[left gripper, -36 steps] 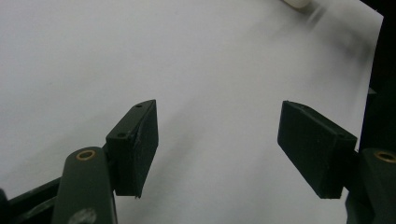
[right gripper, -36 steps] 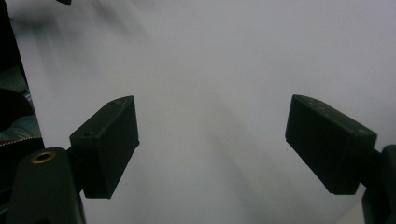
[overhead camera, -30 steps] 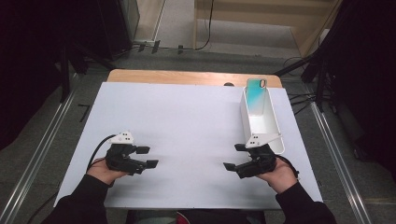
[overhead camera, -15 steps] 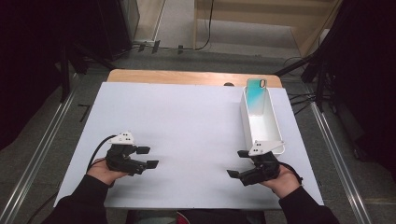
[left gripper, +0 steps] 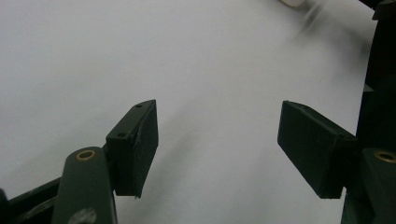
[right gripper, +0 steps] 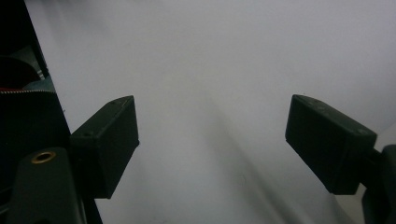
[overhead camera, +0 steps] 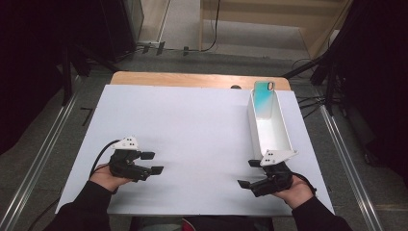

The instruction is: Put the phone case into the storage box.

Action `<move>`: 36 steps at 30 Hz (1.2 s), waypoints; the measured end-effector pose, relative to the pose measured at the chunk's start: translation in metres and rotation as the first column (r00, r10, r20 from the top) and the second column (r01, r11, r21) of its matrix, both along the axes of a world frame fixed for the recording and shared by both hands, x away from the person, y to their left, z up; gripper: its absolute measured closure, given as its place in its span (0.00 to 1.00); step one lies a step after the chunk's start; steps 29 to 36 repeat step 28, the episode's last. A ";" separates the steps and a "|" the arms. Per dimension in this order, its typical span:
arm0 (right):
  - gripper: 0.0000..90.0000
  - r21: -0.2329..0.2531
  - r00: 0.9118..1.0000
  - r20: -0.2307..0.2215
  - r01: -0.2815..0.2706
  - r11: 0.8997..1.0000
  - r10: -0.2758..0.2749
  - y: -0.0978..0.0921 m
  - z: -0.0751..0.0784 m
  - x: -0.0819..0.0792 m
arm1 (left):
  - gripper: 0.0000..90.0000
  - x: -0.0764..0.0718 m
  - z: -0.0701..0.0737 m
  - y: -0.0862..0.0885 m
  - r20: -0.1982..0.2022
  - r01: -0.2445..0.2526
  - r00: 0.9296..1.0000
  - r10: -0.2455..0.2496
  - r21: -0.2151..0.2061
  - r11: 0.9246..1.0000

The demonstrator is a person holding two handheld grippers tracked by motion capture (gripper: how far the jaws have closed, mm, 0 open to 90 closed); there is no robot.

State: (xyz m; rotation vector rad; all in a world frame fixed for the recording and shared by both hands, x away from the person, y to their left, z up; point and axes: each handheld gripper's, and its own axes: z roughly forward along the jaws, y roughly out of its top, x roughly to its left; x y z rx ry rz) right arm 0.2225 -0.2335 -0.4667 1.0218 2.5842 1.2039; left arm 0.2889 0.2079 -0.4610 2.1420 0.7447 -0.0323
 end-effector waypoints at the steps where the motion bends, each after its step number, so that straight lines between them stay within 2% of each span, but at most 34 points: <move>1: 0.18 -0.002 1.000 0.001 0.000 1.000 0.000 -0.001 0.000 0.000 | 0.32 0.000 0.000 0.001 0.001 0.000 1.000 0.000 -0.001 1.000; 36: 0.18 -0.015 1.000 0.002 -0.001 1.000 0.001 -0.001 -0.002 0.000 | 0.32 -0.001 0.000 0.001 0.006 0.002 1.000 -0.002 -0.005 1.000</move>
